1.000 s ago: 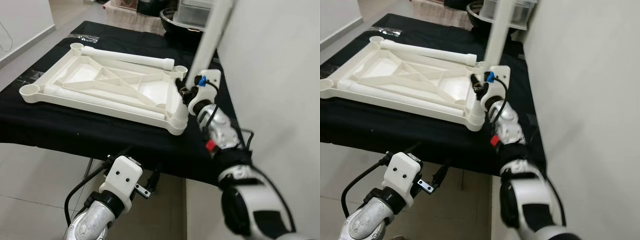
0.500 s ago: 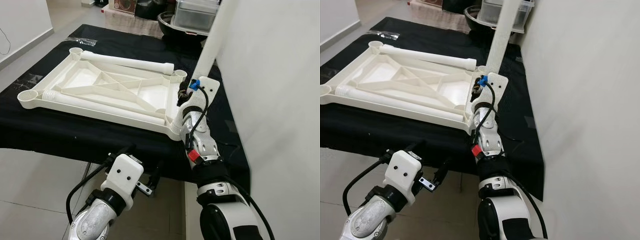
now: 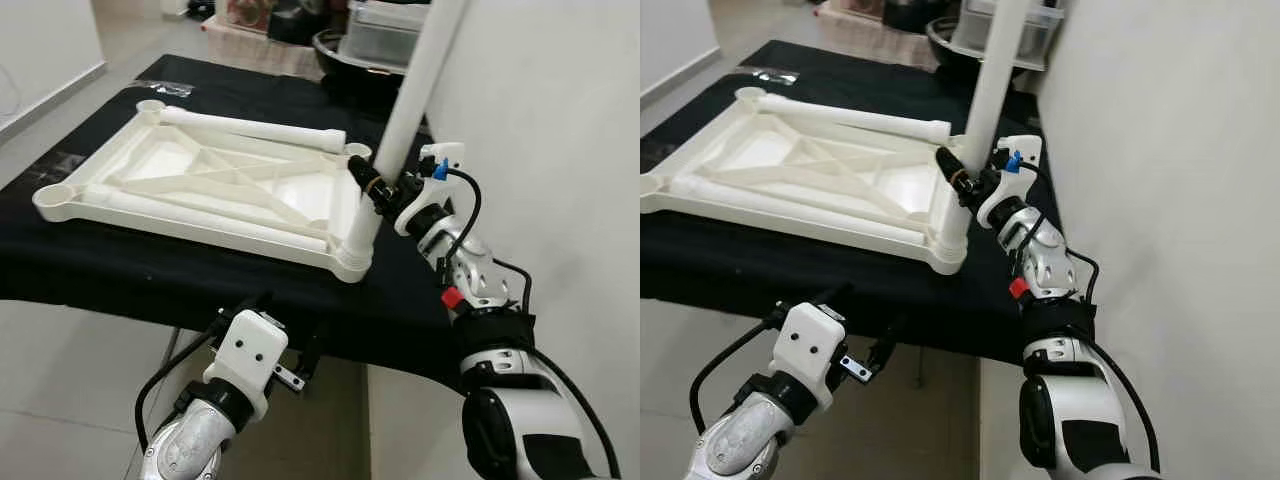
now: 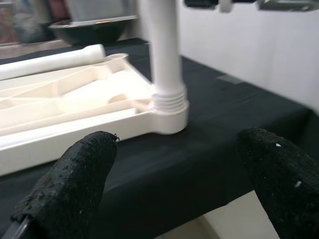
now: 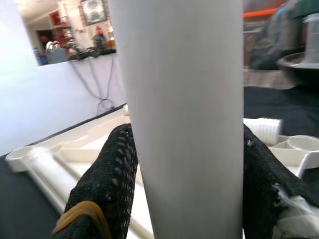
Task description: Building children table
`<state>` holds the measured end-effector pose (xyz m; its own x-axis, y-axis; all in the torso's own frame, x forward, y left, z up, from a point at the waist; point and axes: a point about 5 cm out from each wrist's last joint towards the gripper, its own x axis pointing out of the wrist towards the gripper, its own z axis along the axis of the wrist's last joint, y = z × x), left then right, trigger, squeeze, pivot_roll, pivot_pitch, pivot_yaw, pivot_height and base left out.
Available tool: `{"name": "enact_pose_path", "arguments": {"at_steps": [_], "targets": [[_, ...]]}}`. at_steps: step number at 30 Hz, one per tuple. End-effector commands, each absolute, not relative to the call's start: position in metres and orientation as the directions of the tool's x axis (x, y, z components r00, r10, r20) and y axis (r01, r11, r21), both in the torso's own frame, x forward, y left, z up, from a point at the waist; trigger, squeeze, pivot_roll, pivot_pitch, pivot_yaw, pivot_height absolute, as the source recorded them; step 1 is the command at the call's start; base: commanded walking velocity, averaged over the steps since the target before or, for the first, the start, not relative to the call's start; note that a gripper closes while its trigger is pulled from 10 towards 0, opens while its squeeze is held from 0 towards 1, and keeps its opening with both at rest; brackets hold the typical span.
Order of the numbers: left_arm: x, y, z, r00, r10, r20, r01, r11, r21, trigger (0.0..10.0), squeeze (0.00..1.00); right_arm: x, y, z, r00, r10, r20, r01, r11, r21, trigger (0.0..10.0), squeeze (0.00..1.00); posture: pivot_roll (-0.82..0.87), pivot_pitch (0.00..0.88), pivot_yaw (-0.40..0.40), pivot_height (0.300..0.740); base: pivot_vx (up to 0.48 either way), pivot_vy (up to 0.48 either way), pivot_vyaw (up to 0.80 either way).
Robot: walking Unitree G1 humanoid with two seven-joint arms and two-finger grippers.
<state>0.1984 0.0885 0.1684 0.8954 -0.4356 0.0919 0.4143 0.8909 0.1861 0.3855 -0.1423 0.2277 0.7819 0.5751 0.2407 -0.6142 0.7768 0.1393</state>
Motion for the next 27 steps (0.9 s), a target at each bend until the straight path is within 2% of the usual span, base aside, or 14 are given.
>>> {"name": "enact_pose_path", "arguments": {"at_steps": [1, 3, 6, 12, 13, 15, 16, 17, 19, 20, 22, 24, 26, 27], "targets": [[0.198, 0.087, 0.165, 0.894, -0.44, 0.082, 0.42, 0.888, 0.187, 10.0, 0.0, 0.381, -0.131, 0.222, 0.652, 0.738, 0.171, -0.758, 0.64, 0.126, 10.0, 0.0, 0.11, 0.06, -0.154, 0.74, 0.0, 0.0, 0.0], [0.198, 0.087, 0.165, 0.894, -0.44, 0.082, 0.42, 0.888, 0.187, 10.0, 0.0, 0.381, -0.131, 0.222, 0.652, 0.738, 0.171, -0.758, 0.64, 0.126, 10.0, 0.0, 0.11, 0.06, -0.154, 0.74, 0.0, 0.0, 0.0], [0.198, 0.088, 0.166, 0.895, -0.437, 0.084, 0.416, 0.889, 0.189, 10.0, 0.0, 0.37, -0.114, 0.218, 0.333, 0.942, 0.051, -0.939, 0.326, 0.11, 10.0, 0.0, 0.12, 0.068, -0.161, 0.74, 0.0, 0.0, 0.0], [0.196, 0.089, 0.168, 0.898, -0.431, 0.087, 0.411, 0.893, 0.183, 10.0, 0.0, 0.369, -0.099, 0.222, 0.197, 0.98, 0.016, -0.979, 0.196, 0.054, 10.0, 0.0, 0.13, 0.079, -0.167, 0.74, 0.0, 0.0, 0.0], [0.195, 0.089, 0.168, 0.898, -0.432, 0.085, 0.412, 0.892, 0.183, 10.0, 0.0, 0.373, -0.093, 0.225, 0.236, 0.971, 0.03, -0.971, 0.234, 0.05, 7.3, 0.0, 0.13, 0.081, -0.168, 0.74, 0.0, 0.0, 0.0], [0.194, 0.088, 0.168, 0.897, -0.434, 0.084, 0.415, 0.891, 0.184, 10.0, 0.0, 0.378, -0.087, 0.229, 0.288, 0.956, 0.05, -0.957, 0.285, 0.052, 7.3, 0.0, 0.13, 0.081, -0.168, 0.74, 0.0, 0.0, 0.0], [0.194, 0.088, 0.168, 0.897, -0.435, 0.083, 0.415, 0.891, 0.187, 10.0, 0.0, 0.381, -0.084, 0.23, 0.338, 0.939, 0.066, -0.941, 0.335, 0.046, 0.0, 0.0, 0.13, 0.085, -0.171, 0.74, 0.0, 0.0, 0.0], [0.194, 0.088, 0.168, 0.897, -0.435, 0.083, 0.415, 0.891, 0.187, 10.0, 0.0, 0.381, -0.084, 0.23, 0.338, 0.939, 0.066, -0.941, 0.335, 0.046, 0.0, 0.0, 0.13, 0.085, -0.171, 0.74, 0.0, 0.0, 0.0], [0.194, 0.088, 0.167, 0.897, -0.434, 0.081, 0.414, 0.891, 0.188, 10.0, 0.0, 0.388, -0.082, 0.23, 0.479, 0.873, 0.095, -0.878, 0.476, 0.052, 0.0, 0.0, 0.13, 0.086, -0.17, 0.74, 0.0, 0.0, 0.0], [0.194, 0.088, 0.167, 0.897, -0.434, 0.081, 0.414, 0.891, 0.188, 10.0, 0.0, 0.388, -0.082, 0.23, 0.479, 0.873, 0.095, -0.878, 0.476, 0.052, 0.0, 0.0, 0.13, 0.086, -0.17, 0.74, 0.0, 0.0, 0.0], [0.195, 0.089, 0.166, 0.898, -0.434, 0.079, 0.413, 0.89, 0.191, 10.0, 0.0, 0.395, -0.088, 0.225, 0.639, 0.763, 0.096, -0.769, 0.634, 0.078, 0.0, 0.0, 0.13, 0.083, -0.167, 0.74, 0.0, 0.0, 0.0], [0.195, 0.089, 0.166, 0.898, -0.434, 0.079, 0.413, 0.89, 0.192, 10.0, 0.0, 0.396, -0.089, 0.224, 0.658, 0.747, 0.093, -0.753, 0.654, 0.077, 0.0, 0.0, 0.13, 0.083, -0.167, 0.74, 0.0, 0.0, 0.0], [0.197, 0.089, 0.166, 0.898, -0.433, 0.08, 0.412, 0.89, 0.193, 10.0, 0.0, 0.402, -0.105, 0.212, 0.863, 0.503, 0.051, -0.505, 0.853, 0.133, 0.0, 0.0, 0.12, 0.077, -0.159, 0.74, 0.0, 0.0, 0.0], [0.197, 0.089, 0.166, 0.898, -0.433, 0.08, 0.412, 0.89, 0.194, 10.0, 0.0, 0.403, -0.109, 0.209, 0.897, 0.441, 0.031, -0.44, 0.886, 0.145, 0.0, 0.0, 0.12, 0.077, -0.159, 0.74, 0.0, 0.0, 0.0]]}}
